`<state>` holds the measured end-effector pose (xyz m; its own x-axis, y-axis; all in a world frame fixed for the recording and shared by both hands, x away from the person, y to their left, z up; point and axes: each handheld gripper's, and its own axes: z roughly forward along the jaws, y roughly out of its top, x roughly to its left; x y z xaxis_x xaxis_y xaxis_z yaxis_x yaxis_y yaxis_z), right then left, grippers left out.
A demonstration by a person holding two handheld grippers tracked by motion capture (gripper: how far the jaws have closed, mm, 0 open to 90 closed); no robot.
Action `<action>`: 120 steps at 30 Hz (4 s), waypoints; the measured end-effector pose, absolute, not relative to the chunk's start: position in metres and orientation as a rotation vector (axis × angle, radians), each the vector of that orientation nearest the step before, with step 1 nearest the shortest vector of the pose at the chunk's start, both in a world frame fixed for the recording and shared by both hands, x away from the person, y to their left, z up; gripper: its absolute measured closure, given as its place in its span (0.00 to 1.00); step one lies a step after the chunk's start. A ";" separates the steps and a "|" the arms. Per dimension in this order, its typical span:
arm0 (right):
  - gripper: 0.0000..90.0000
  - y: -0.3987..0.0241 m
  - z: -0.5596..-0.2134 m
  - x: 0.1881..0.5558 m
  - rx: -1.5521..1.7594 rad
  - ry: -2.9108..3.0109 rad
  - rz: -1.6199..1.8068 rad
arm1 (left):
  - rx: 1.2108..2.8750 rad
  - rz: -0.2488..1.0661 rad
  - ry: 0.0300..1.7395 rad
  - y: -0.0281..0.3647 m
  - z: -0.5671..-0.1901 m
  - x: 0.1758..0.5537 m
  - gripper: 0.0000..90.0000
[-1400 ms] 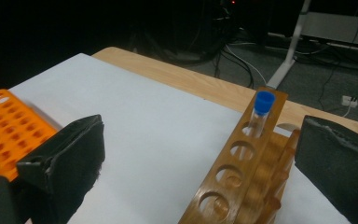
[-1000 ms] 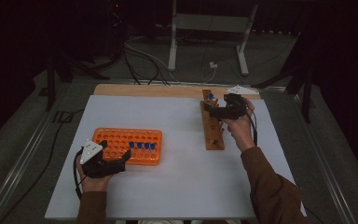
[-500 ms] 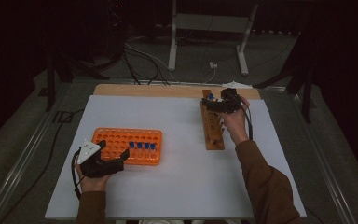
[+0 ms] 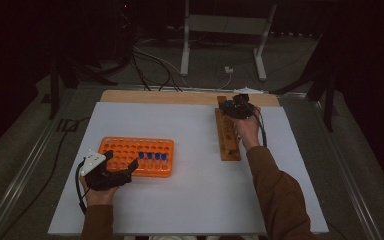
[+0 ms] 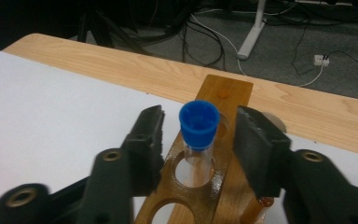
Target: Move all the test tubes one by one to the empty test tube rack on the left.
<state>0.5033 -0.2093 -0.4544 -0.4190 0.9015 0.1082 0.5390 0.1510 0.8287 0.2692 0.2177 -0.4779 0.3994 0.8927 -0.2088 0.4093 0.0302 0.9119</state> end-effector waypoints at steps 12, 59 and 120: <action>0.84 -0.204 -0.456 0.501 1.341 2.026 1.112 | 1.575 0.564 1.193 0.217 -0.478 0.269 0.01; 0.85 -0.215 -0.390 0.420 1.153 2.047 1.367 | 1.557 0.633 1.214 0.214 -0.470 0.270 0.01; 0.84 -0.141 -0.384 0.355 0.967 2.373 1.543 | 1.819 0.543 0.884 0.051 -0.420 0.310 0.53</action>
<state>0.3546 -0.1406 -0.3840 -0.7810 0.5873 0.2125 0.4325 0.2631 0.8624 0.3099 0.0514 -0.4203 0.6321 0.7744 -0.0280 0.3255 -0.2326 0.9165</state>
